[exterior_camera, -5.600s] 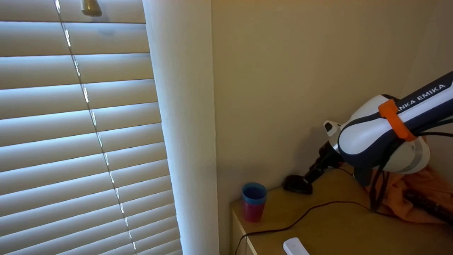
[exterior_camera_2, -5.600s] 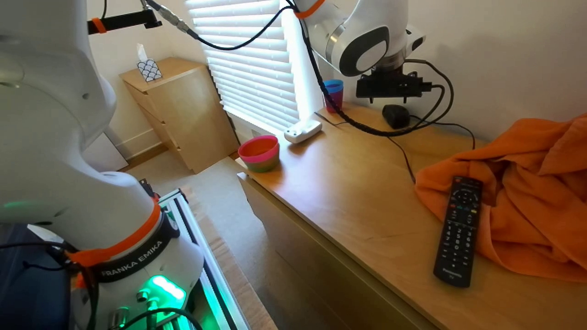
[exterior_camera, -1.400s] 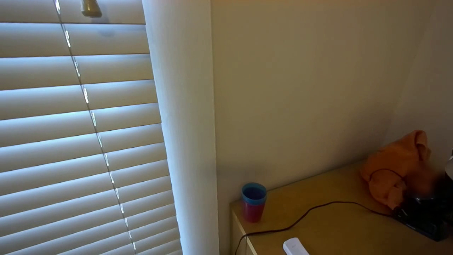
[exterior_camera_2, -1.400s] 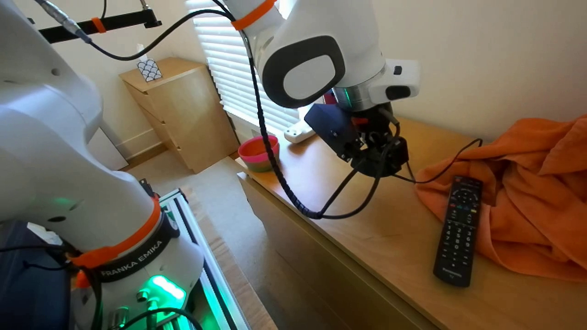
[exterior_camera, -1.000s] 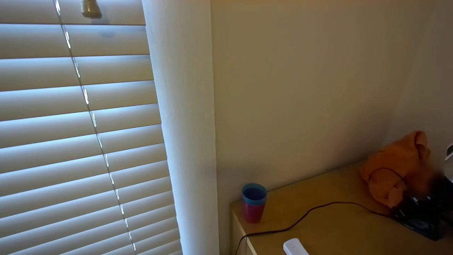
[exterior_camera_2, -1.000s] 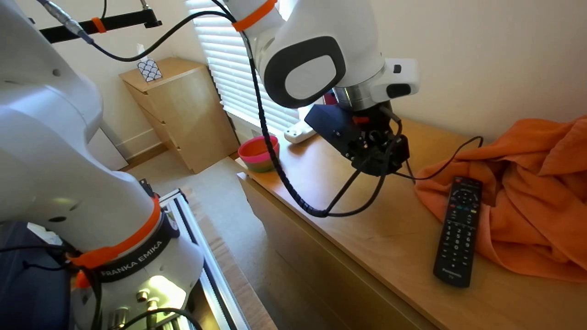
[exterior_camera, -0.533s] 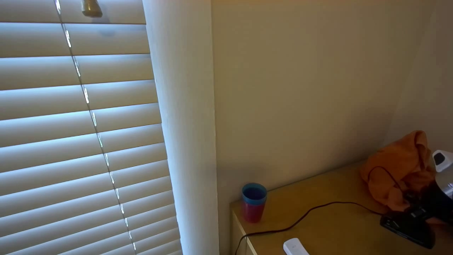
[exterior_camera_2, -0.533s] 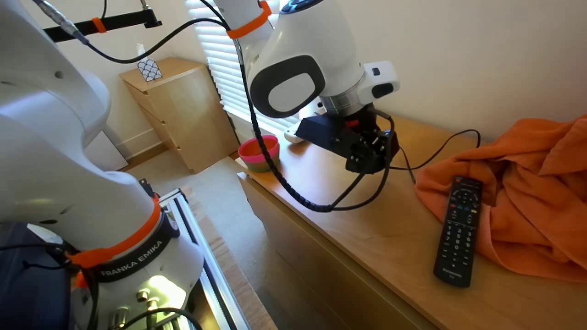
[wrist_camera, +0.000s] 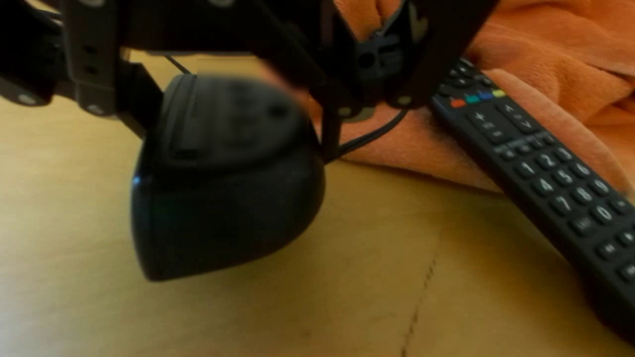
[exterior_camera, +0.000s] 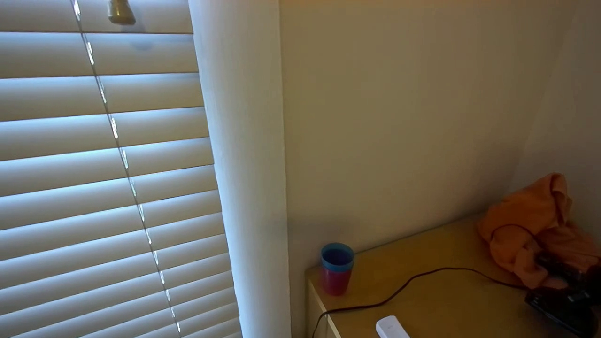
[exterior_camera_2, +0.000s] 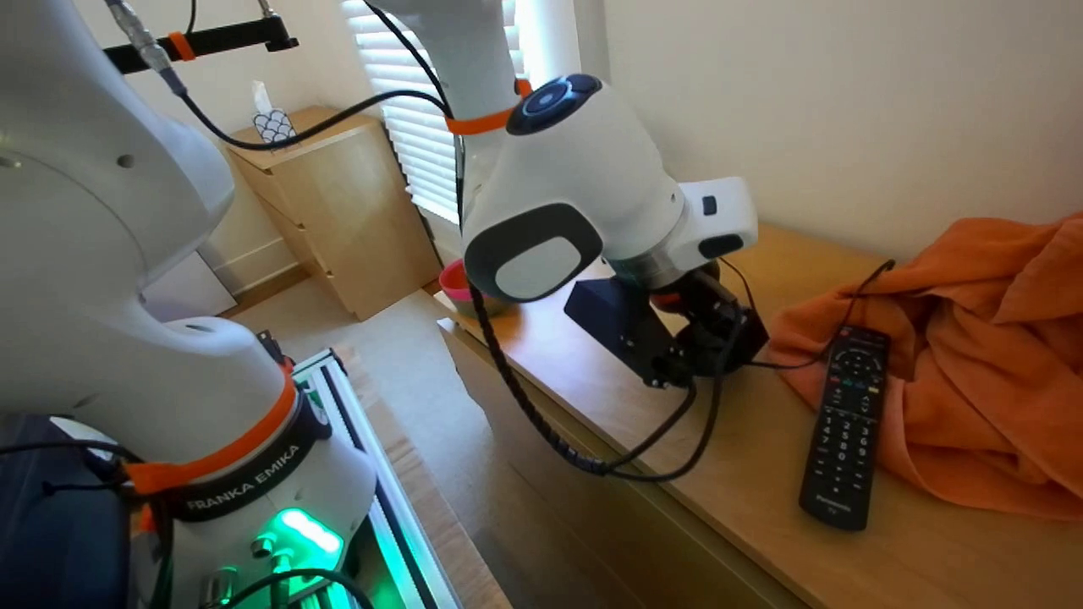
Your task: Move the black clock forward
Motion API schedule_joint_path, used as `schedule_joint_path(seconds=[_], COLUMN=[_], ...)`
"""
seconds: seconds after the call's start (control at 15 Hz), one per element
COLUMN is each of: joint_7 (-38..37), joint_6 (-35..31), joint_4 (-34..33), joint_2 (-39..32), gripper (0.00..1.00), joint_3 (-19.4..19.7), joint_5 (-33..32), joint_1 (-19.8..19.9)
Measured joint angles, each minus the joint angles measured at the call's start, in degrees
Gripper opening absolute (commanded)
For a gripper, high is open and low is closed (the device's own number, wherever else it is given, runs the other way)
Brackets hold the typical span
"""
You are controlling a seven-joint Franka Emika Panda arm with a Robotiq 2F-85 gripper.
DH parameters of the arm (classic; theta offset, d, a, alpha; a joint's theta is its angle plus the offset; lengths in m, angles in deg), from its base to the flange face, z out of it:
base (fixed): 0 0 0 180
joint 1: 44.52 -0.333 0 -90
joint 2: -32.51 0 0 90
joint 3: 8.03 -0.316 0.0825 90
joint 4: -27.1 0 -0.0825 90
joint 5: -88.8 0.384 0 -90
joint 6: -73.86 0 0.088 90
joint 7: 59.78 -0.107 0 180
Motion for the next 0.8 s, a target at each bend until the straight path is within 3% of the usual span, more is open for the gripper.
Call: schedule_joint_path(seconds=[0.27,0.33,0.53,0.8], joint_7=[0.0,0.0,-1.0,-3.8], joint_6=[-4.3,-5.1,-5.5,-4.8], joint_4=[-0.1,-0.2,-0.3,-0.8], joint_2=[-4.3,-4.7,-5.2,-4.6], gripper=[0.49,0.94,1.0,1.0], joint_3=[0.1,0.1,-0.6,-2.7], joint_5=[-1.2,-1.5,-2.2,-2.8], joint_1=[4.5,5.1,6.9,10.0])
